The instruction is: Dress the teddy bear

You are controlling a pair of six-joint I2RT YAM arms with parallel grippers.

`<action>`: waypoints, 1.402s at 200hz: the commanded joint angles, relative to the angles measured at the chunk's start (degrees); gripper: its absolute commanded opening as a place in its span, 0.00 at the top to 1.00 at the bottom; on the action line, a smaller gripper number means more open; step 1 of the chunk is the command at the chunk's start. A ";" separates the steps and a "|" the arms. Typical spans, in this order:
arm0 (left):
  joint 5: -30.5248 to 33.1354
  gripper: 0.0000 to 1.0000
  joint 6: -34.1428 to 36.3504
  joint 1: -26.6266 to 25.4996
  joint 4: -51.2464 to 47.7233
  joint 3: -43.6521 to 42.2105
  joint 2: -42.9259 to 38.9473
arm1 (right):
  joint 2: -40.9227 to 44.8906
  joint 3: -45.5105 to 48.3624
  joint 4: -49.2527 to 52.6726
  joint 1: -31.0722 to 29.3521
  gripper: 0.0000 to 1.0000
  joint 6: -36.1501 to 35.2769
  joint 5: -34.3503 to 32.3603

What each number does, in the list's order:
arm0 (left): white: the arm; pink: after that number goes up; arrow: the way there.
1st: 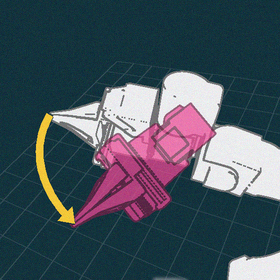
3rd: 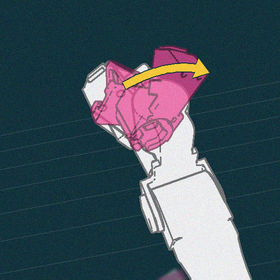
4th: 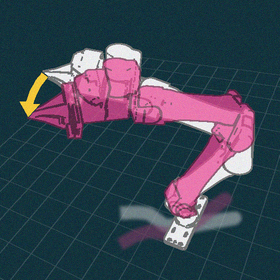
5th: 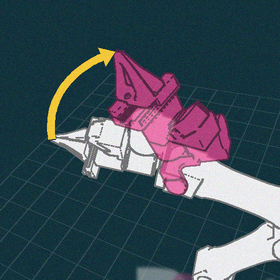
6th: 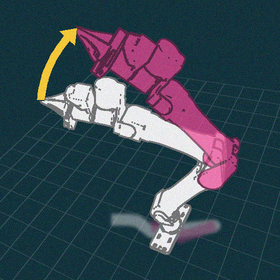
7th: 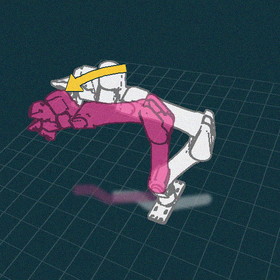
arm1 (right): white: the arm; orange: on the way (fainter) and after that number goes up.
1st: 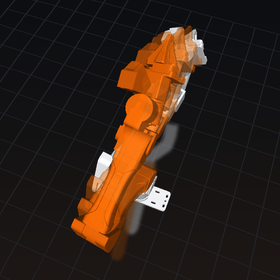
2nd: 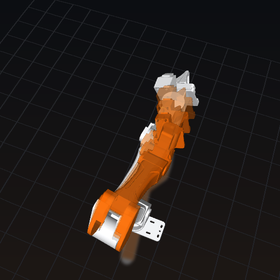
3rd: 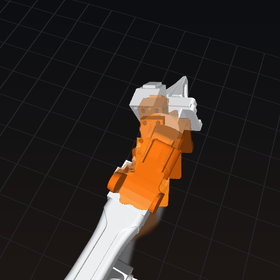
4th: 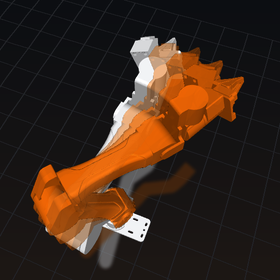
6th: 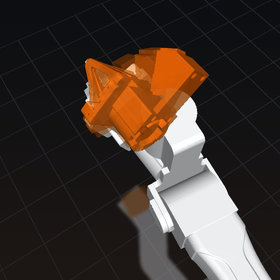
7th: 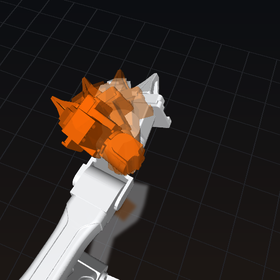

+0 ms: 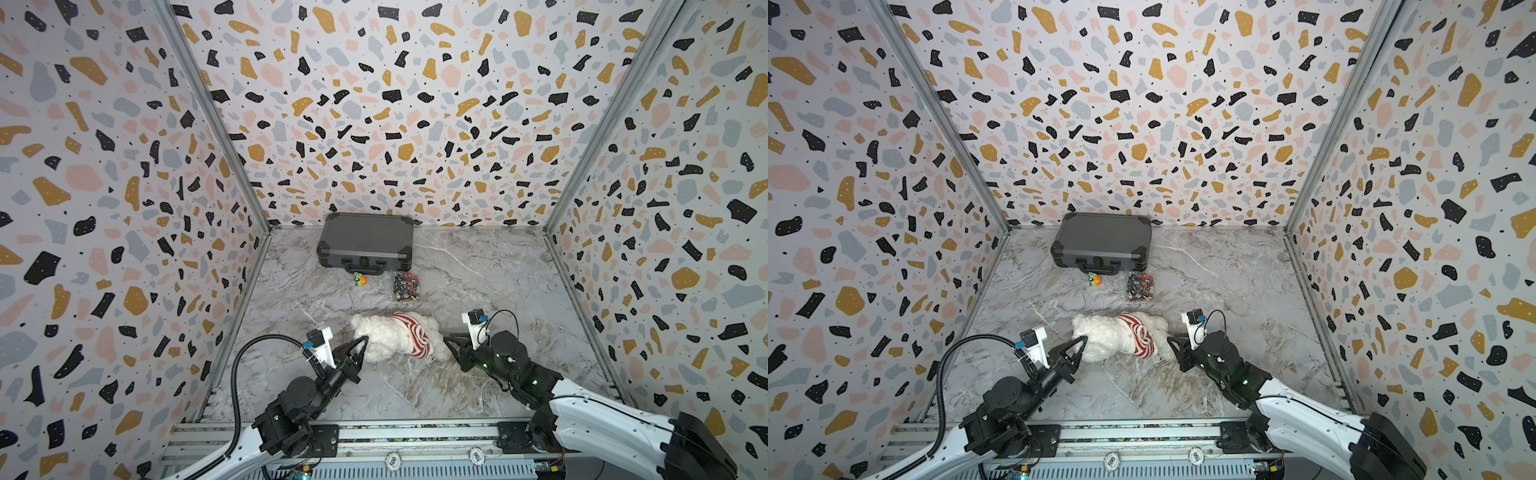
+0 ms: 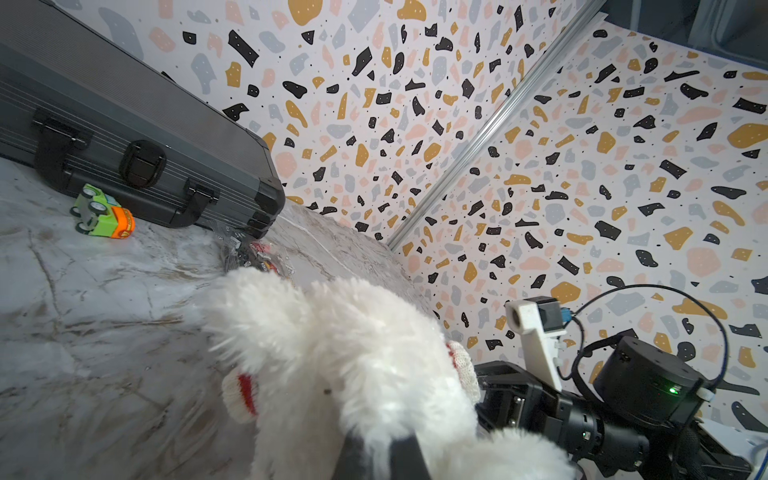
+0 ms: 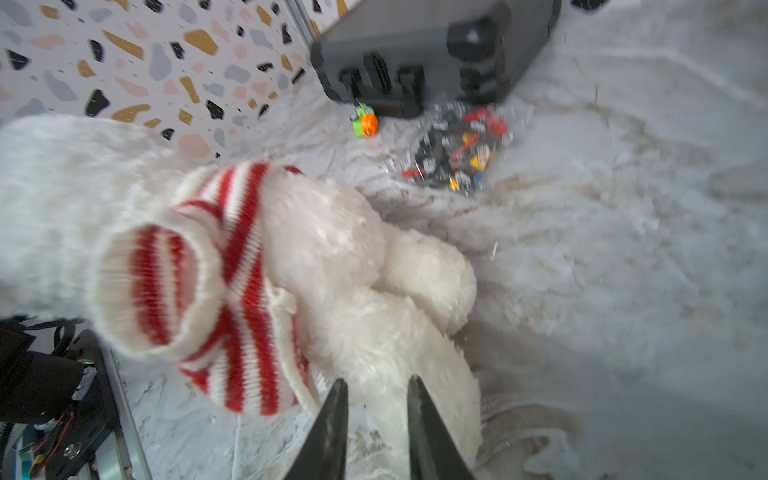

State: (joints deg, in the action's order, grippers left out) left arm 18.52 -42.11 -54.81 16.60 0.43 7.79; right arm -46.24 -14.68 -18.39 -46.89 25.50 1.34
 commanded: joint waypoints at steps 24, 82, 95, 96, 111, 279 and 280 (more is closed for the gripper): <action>-2.21 1.00 3.50 0.22 6.95 -7.62 1.68 | -1.91 -7.12 4.97 4.27 0.68 -7.22 4.69; -7.56 1.00 14.41 -0.99 1.54 -0.44 15.10 | -12.38 -13.63 1.11 7.17 0.66 -8.75 19.92; -5.97 1.00 16.12 -1.85 -1.40 1.39 18.69 | -14.01 -13.48 0.57 6.57 0.66 -8.83 21.42; -5.83 1.00 16.15 -1.91 -1.49 1.49 18.94 | -14.12 -13.46 0.56 6.47 0.66 -8.86 21.46; -4.26 1.00 16.66 -3.09 0.02 2.14 22.60 | -16.34 -13.36 0.94 4.84 0.66 -9.56 21.29; 12.99 1.00 20.52 -17.16 3.75 18.53 40.12 | 6.08 -6.75 6.17 0.51 0.58 -11.90 11.13; 13.01 1.00 20.24 -17.12 3.38 18.76 39.98 | 6.43 -6.71 6.13 0.37 0.58 -12.15 11.18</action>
State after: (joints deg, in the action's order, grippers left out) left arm 36.16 -16.97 -72.99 18.00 16.10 51.94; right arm -47.62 -21.67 -9.39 -44.60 18.28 11.84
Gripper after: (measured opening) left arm 0.069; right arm 0.393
